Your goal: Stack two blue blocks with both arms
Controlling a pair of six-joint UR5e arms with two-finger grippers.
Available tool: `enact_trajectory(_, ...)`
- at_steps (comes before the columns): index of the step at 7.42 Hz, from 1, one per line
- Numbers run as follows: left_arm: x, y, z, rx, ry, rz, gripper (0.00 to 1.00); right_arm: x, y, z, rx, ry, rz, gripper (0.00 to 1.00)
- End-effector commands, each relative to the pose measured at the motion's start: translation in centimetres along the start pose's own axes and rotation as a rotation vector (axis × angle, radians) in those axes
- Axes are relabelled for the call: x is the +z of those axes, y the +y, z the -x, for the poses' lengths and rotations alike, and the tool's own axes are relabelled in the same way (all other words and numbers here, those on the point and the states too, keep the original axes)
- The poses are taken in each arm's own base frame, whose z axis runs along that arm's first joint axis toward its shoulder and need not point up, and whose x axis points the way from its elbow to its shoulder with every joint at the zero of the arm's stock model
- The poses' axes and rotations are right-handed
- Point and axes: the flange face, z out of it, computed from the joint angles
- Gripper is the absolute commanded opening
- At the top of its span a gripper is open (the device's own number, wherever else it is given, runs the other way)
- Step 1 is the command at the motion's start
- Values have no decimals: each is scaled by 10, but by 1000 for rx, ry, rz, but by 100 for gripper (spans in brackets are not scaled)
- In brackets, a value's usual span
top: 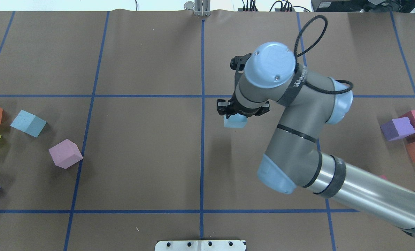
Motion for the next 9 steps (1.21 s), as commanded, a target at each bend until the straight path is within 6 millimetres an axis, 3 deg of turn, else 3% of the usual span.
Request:
enact_trajectory(1, 1, 0, 1, -1, 0, 2, 98, 27, 44, 58, 17, 59, -2, 0)
enact_trajectory(2, 0, 0, 0, 1, 0, 1, 98, 39, 48, 66, 10, 80, -4, 0)
enact_trajectory(5, 1, 0, 1, -1, 0, 2, 98, 46, 48, 72, 5, 87, 1, 0)
enact_trajectory(7, 1, 0, 1, -1, 0, 2, 98, 53, 42, 73, -4, 101, 1, 0)
enact_trajectory(9, 1, 1, 1, -2, 0, 3, 98, 63, 26, 86, -18, 101, 0, 0)
